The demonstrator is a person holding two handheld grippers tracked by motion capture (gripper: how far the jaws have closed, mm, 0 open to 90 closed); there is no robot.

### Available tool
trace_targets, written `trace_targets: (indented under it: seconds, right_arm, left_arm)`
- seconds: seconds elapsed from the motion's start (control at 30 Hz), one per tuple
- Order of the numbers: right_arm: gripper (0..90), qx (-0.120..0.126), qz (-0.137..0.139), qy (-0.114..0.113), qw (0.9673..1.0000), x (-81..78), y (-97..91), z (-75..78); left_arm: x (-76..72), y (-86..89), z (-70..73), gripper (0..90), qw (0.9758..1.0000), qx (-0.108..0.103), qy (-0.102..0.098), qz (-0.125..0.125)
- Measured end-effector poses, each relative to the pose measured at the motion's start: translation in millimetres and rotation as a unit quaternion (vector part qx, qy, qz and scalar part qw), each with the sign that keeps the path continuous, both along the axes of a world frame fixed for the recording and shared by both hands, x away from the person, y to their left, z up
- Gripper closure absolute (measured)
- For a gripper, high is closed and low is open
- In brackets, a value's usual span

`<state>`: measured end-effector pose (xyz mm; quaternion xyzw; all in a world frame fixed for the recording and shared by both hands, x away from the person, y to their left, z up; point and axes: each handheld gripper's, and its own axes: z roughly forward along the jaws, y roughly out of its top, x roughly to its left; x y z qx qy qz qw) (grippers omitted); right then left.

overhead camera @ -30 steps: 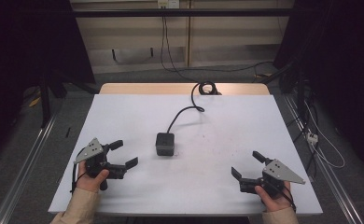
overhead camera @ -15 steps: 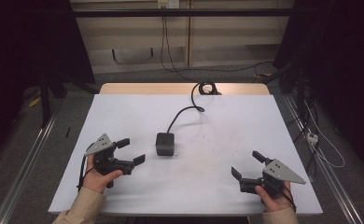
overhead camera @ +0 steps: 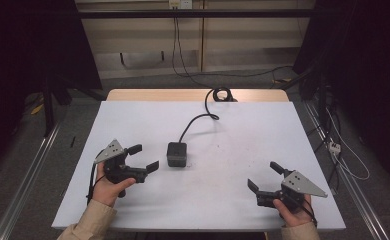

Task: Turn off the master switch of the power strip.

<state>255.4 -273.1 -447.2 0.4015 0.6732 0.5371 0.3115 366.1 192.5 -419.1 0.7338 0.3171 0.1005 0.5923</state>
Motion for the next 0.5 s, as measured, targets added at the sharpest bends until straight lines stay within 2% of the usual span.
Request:
trace_targets:
  seconds: [0.5]
  right_arm:
    - [3.2,0.001,0.001,0.001,1.0,-0.2,-0.6,-0.4]
  left_arm:
    - [5.2,-10.1,1.9,4.0,0.9999,0.008,-0.005,-0.012]
